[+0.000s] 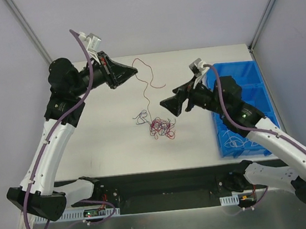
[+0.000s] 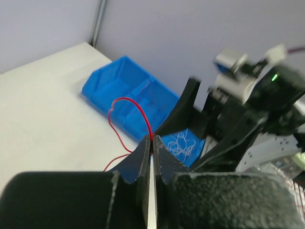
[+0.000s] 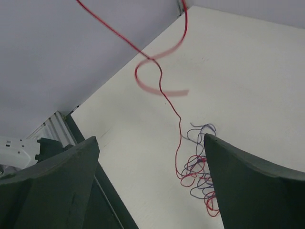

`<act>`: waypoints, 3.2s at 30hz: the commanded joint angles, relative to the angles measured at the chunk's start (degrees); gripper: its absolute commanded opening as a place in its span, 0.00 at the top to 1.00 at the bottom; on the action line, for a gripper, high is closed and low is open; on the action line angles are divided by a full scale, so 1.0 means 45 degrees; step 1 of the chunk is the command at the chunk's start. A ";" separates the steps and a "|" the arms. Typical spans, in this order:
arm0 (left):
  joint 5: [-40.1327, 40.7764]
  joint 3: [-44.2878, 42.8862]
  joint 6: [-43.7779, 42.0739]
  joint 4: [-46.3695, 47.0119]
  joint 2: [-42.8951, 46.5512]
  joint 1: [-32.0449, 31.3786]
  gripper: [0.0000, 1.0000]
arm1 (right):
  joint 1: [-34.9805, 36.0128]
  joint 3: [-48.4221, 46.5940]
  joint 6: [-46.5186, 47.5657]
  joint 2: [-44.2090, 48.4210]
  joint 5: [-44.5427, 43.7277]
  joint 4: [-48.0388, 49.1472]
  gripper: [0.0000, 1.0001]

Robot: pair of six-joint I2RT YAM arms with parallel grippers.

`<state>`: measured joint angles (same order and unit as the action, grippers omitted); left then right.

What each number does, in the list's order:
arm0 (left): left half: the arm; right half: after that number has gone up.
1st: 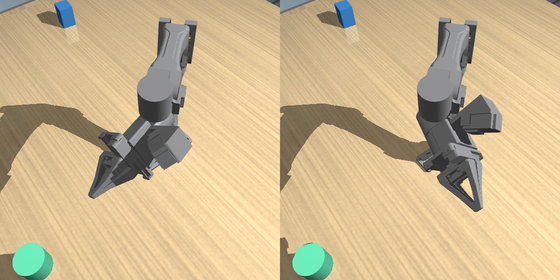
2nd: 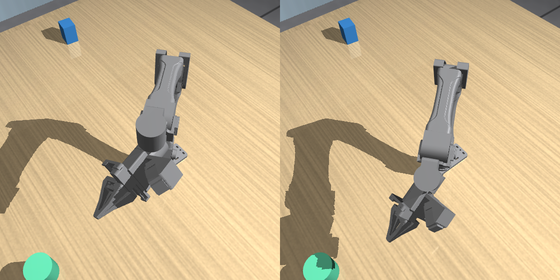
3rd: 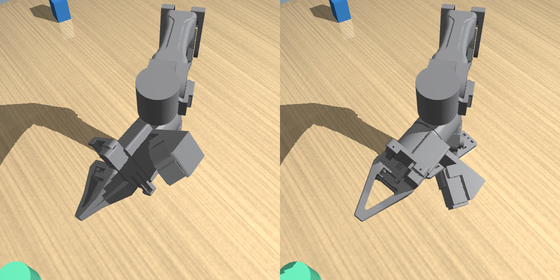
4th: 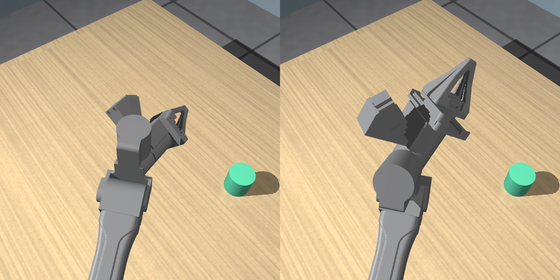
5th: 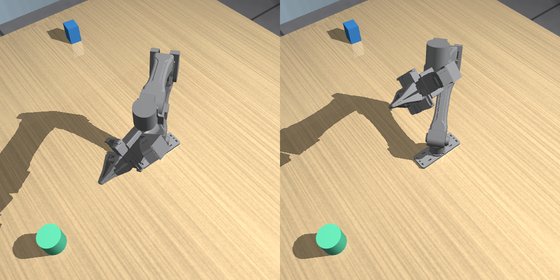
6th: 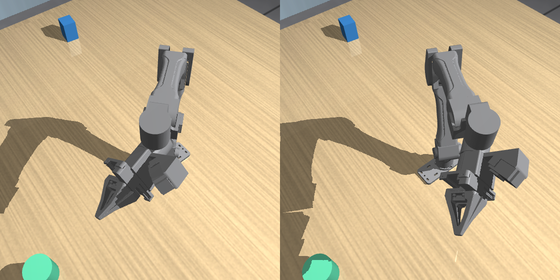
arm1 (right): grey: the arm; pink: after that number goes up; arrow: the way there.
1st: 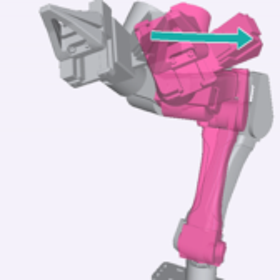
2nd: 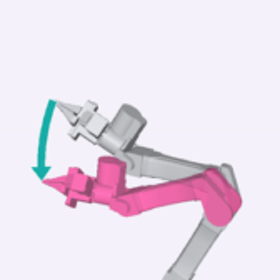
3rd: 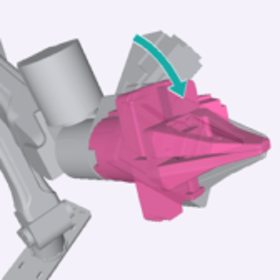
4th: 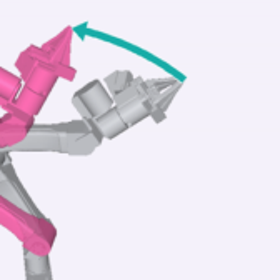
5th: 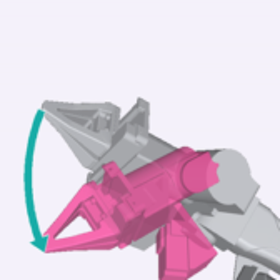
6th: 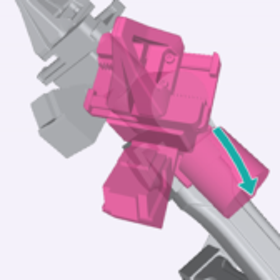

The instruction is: Untangle the cables

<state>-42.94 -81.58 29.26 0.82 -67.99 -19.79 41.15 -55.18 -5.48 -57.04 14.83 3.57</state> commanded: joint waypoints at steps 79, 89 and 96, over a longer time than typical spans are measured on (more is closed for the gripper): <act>-0.3701 0.2621 0.1566 0.3997 -0.0713 0.1507 1.00 | 0.1557 -0.8365 0.5357 -0.6857 0.0460 -0.2650 0.16; -0.3544 0.2680 0.1546 0.3998 -0.0732 0.1547 1.00 | 0.2380 -0.5925 0.4168 -0.5705 -0.1812 0.0140 0.84; -0.3603 0.2719 0.1234 0.4095 -0.0479 0.1644 0.78 | 0.2399 -0.5473 0.3249 -0.5217 -0.2318 0.0788 1.00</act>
<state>-58.22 -69.54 36.01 16.32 -71.77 -13.37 51.53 -79.77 12.29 -84.64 7.77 0.38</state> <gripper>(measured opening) 0.080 0.012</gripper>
